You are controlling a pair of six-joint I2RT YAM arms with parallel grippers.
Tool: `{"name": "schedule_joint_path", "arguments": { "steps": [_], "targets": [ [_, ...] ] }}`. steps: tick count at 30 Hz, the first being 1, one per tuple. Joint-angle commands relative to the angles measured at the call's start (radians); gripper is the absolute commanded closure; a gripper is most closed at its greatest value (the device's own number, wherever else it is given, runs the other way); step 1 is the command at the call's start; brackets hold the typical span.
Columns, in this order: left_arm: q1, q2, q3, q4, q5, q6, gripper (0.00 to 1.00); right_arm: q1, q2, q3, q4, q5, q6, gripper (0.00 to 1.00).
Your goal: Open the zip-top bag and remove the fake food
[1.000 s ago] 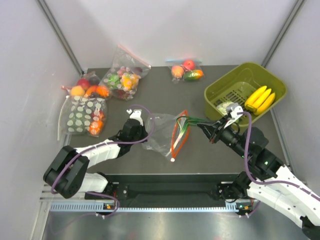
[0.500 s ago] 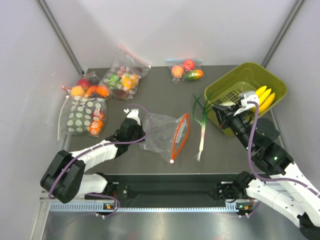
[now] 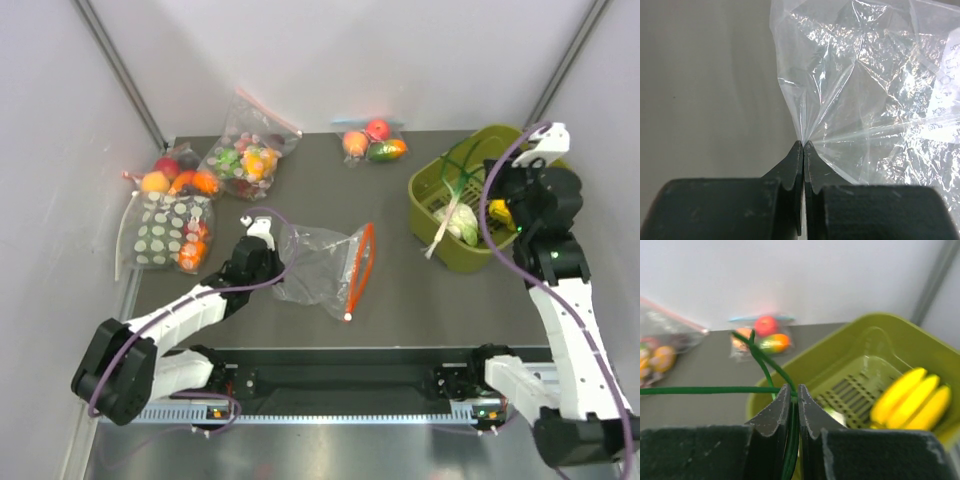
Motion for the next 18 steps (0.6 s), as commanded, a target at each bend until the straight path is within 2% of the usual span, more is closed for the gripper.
{"name": "schedule_joint_path", "arguments": {
  "steps": [1,3,6,11,14,18],
  "targets": [
    [0.019,-0.041,0.037,-0.026,0.006,0.026,1.00,-0.217,0.056,0.080,0.050,-0.232,0.084,1.00],
    [0.035,-0.050,0.040,-0.034,0.014,0.033,1.00,-0.322,0.103,0.098,0.065,-0.318,0.127,1.00],
    [0.045,-0.055,0.049,-0.045,0.025,0.041,1.00,-0.409,0.169,0.137,0.088,-0.382,0.161,1.00],
    [0.056,-0.058,0.062,-0.049,0.032,0.049,1.00,-0.450,0.260,0.155,0.091,-0.393,0.158,1.00],
    [0.061,-0.053,0.074,-0.059,0.035,0.056,1.00,-0.470,0.304,0.154,0.117,-0.331,0.150,1.00],
    [0.068,-0.064,0.086,-0.092,0.032,0.069,1.00,-0.513,0.392,0.236,0.087,-0.340,0.147,1.00]
  ]
}}
